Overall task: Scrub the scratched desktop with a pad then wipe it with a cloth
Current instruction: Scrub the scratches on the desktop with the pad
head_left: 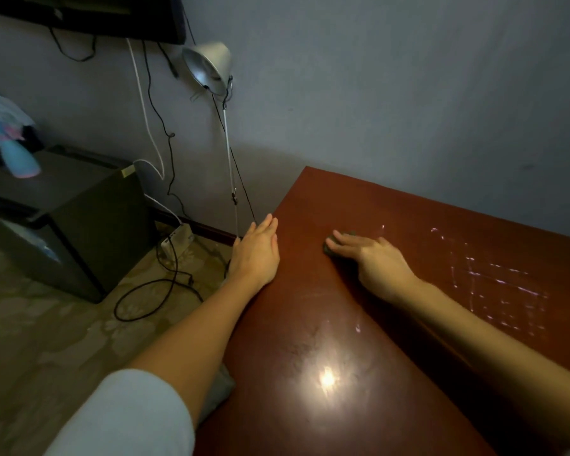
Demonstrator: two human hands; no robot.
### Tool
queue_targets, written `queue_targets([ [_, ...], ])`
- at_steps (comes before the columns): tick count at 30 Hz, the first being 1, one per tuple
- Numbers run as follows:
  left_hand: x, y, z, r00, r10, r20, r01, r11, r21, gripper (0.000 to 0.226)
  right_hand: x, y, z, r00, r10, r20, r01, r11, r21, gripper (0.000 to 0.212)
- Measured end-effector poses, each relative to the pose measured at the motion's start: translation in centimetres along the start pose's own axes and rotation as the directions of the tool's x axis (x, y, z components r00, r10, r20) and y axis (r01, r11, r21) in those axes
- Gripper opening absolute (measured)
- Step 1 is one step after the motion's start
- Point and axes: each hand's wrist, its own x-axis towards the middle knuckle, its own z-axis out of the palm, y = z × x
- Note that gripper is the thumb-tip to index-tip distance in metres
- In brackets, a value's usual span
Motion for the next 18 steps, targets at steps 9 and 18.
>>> queue_targets([
  [9, -2.4, -0.9, -1.7, 0.991, 0.117, 0.060, -0.117, 0.993, 0.010, 0.050, 1.6, -5.9, 0.4, 0.989, -0.139, 0.051, 0.135, 0.988, 0.080, 0.070],
  [18, -9.5, -4.2, -4.9, 0.966, 0.192, 0.174, -0.214, 0.970, 0.118, 0.049, -6.2, -8.5, 0.6, 0.978, -0.204, 0.042, 0.204, 0.979, 0.014, 0.070],
])
